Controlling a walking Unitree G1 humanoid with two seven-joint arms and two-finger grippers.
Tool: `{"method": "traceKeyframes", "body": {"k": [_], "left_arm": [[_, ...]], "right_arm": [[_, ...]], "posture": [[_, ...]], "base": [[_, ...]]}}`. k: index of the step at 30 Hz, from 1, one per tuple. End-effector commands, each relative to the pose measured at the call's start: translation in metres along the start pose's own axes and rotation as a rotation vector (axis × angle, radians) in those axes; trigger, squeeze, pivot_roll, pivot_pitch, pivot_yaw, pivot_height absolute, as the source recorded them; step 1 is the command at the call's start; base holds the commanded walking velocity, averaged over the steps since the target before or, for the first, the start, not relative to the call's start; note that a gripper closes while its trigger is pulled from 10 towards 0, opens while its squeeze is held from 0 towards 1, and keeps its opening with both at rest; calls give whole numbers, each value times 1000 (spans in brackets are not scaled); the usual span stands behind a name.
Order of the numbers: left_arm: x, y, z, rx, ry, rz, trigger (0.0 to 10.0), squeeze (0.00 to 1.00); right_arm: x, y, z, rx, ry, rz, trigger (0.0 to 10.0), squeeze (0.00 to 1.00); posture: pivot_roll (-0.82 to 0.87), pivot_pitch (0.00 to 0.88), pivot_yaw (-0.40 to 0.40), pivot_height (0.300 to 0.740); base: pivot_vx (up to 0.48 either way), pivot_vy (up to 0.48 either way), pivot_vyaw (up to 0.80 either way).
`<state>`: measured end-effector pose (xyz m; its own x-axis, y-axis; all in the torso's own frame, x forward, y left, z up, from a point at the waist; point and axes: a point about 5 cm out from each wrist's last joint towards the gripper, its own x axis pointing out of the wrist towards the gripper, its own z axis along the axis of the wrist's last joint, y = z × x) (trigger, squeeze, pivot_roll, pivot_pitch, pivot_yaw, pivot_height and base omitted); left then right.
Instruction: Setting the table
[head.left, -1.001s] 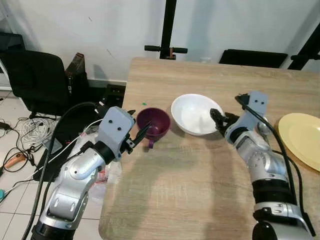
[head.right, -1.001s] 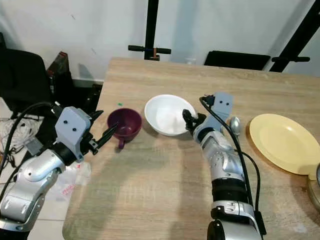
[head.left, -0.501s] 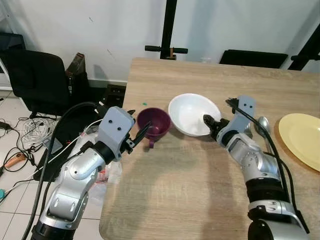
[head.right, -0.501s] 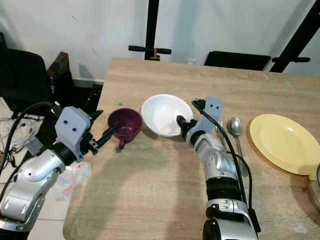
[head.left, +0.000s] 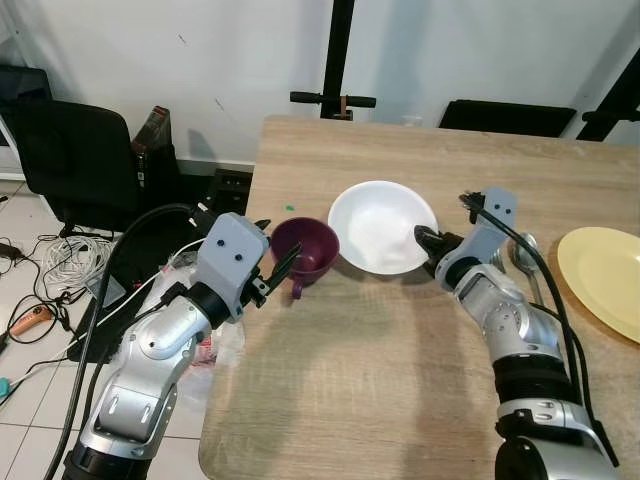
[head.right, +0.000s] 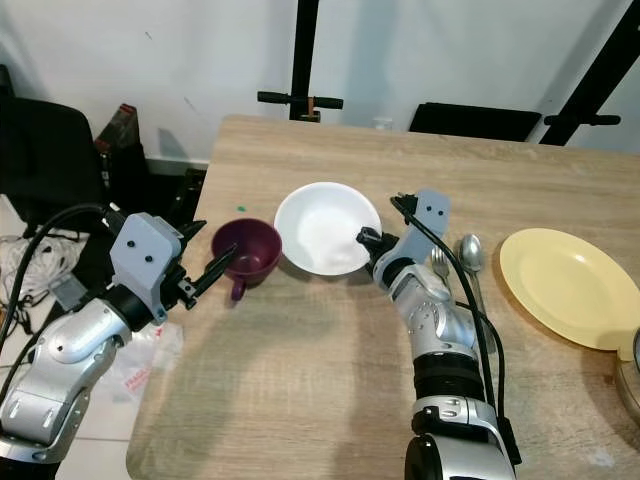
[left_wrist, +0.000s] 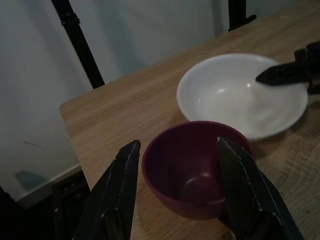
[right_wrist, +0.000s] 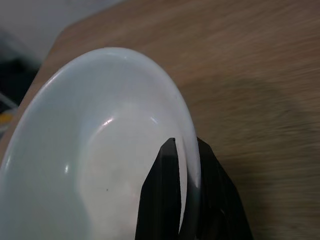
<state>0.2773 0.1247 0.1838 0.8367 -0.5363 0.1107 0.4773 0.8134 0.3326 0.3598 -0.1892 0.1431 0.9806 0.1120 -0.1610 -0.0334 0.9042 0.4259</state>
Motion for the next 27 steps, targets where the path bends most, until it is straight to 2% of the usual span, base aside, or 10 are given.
{"method": "traceKeyframes", "body": {"k": [1,6,7,8,11,15,19,23,26,27], "left_arm": [[-1,-1,-3,1,18,4,10000,0],[0,1,-4,-9,23,23,10000,0],[0,2,-5,-13,25,29,10000,0],[0,3,-5,-16,27,35,10000,0],[-1,6,-8,-10,43,57,10000,0],[-2,5,-13,-31,63,87,10000,0],[-5,1,-20,-81,94,154,10000,0],[-7,0,-20,-81,95,160,10000,0],[-10,2,-18,-70,88,180,10000,0],[-10,2,-18,-70,88,180,10000,0]], "right_arm": [[-4,-7,19,31,-115,-46,0,0],[-17,-5,56,118,-356,-13,0,0],[-21,-3,62,138,-400,9,3294,0],[-25,0,70,161,-442,39,10000,0],[-42,15,88,185,-562,133,10000,0],[-55,27,91,110,-628,171,10000,0],[-72,41,76,-5,-636,178,10000,0],[-75,42,71,-6,-620,176,10000,0],[-90,39,48,10,-562,136,10000,0],[-90,39,48,10,-562,136,10000,0]], "posture": [[-77,22,-19,740],[-77,22,-19,740],[-77,22,-19,740],[-77,22,-19,740],[-79,23,-10,740],[-84,26,2,740],[-85,29,6,740],[-83,31,5,740],[-85,36,10,740],[-85,36,10,740]], "base": [[0,0,0],[0,0,0],[0,0,0],[0,0,0],[0,0,0],[0,0,0],[0,0,0],[0,0,0],[0,0,0],[0,0,0]]}}
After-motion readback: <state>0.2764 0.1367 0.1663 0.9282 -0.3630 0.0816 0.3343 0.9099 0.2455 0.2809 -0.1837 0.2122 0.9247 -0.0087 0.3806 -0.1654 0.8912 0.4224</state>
